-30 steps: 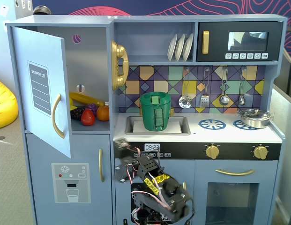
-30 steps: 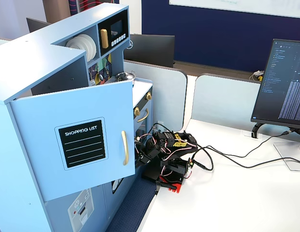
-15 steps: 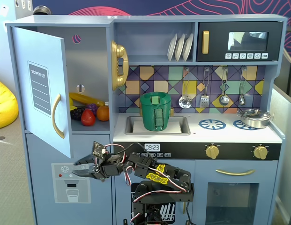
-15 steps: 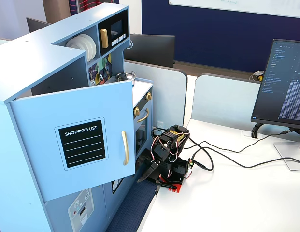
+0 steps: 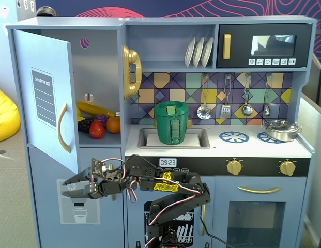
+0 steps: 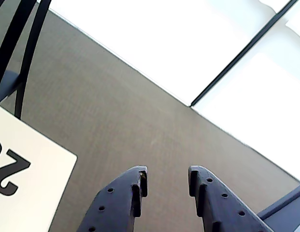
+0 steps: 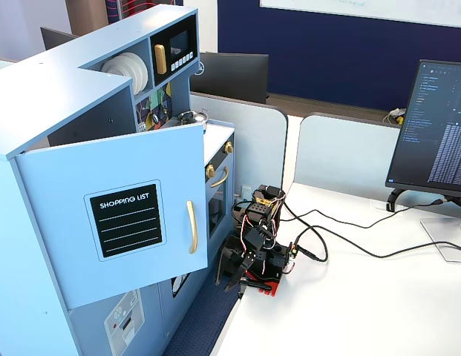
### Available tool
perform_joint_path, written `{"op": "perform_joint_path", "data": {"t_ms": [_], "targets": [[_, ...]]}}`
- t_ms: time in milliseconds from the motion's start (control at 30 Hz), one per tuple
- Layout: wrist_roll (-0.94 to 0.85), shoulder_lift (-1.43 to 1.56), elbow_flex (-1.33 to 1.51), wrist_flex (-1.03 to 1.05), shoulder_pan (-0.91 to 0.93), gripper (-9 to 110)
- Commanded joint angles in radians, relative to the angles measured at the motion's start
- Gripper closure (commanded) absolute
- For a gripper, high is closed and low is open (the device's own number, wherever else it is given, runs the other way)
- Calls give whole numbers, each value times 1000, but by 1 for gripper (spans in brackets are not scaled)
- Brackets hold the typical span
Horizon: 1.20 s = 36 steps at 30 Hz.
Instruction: Close the left cabinet door
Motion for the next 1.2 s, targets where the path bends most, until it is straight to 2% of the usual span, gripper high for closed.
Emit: {"op": "perform_joint_path", "data": {"t_ms": [0,267,400,800,1167], "targets": [[-25,-117,-169,-69,-21,101],[-52,-434,-453,-167,-35,101],[-84,-499,-500,-190,-25,101],[-209,-520,-528,-221,117,101],[-219,-462,-463,-259,308,101]]}}
